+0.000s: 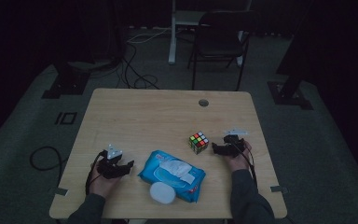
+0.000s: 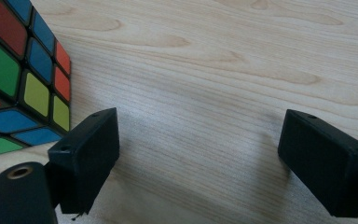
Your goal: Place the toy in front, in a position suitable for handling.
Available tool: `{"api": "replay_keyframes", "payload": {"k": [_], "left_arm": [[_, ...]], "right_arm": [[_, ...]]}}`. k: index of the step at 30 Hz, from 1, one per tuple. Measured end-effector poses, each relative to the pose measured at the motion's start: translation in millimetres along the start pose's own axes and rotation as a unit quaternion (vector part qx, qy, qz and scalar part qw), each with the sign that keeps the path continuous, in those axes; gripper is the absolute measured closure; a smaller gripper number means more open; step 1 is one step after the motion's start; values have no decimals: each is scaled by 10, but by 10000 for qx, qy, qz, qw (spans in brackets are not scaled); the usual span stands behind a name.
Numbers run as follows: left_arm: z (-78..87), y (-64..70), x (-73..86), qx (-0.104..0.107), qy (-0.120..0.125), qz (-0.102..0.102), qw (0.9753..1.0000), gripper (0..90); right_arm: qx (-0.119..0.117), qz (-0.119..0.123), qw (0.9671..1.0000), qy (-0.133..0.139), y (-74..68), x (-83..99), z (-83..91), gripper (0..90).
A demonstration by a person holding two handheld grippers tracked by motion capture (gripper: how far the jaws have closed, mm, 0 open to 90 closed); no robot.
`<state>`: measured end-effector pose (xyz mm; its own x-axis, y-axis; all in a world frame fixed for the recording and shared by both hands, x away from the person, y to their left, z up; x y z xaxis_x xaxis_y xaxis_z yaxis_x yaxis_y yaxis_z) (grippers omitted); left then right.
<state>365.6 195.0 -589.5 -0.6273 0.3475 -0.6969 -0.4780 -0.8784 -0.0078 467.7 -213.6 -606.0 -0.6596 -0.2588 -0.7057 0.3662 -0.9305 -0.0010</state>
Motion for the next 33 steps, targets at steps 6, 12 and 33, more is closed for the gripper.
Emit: {"api": "replay_keyframes", "payload": {"k": [6, 12, 33], "left_arm": [[171, 73, 11, 9, 193, -27, 9998, 378], [300, 220, 82, 177, 289, -125, 9993, 370], [273, 620, 212, 495, -143, -631, 9967, 548]], "right_arm": [[2, -14, 10000, 2, -6, 5, 5, 125], [13, -20, 10000, 1, -6, 6, 6, 125], [35, -44, 10000, 0, -8, 7, 7, 125]]}}
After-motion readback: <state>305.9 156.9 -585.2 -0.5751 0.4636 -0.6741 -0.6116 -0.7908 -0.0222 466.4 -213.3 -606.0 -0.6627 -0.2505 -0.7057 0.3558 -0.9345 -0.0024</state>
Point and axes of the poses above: each handheld gripper's, and its own axes: z roughly backward along the jaws, x roughly out of its underside, y roughly to its right, the point moved 8 cm from there along -z, roughly forward along the jaws, and after that the axes turned 2 degrees about -y, right-handed, at the moved point
